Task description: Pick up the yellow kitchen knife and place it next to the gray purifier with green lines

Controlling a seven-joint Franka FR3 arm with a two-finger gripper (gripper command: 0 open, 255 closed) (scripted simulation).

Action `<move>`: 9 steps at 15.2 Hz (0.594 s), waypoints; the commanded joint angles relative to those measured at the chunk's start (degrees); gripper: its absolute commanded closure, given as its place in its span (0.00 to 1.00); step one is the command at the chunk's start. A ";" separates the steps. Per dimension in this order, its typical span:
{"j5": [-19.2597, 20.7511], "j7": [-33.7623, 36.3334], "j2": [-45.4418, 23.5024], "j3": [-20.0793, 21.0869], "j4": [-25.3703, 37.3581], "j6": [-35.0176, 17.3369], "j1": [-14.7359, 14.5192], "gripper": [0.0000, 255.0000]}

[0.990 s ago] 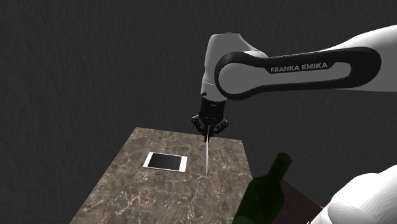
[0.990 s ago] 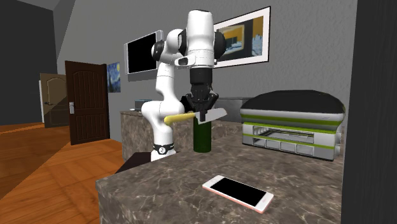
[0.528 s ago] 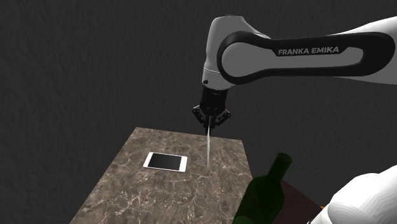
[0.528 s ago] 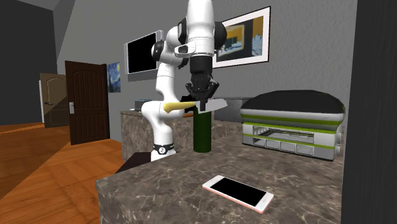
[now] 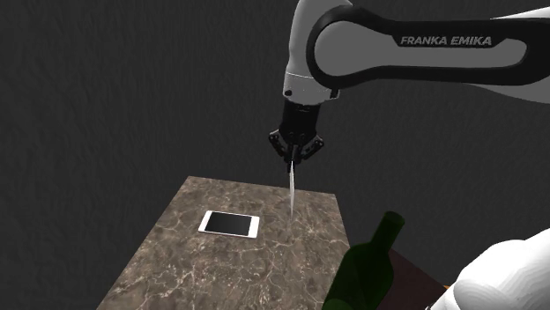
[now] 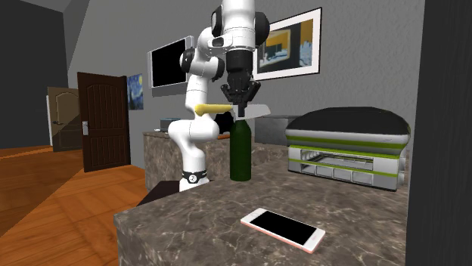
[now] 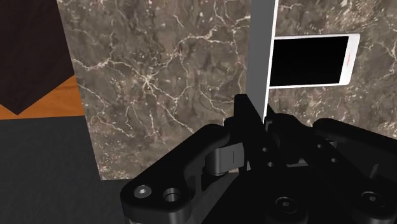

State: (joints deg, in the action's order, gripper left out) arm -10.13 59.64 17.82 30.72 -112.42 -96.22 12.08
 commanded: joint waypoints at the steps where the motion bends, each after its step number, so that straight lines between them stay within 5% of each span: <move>1: 0.31 0.05 -0.47 -0.14 2.03 1.64 0.19 1.00; 9: 1.07 0.78 -1.89 -0.29 9.47 7.77 0.54 1.00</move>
State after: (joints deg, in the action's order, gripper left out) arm -9.14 60.41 16.04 30.51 -103.88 -89.30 12.57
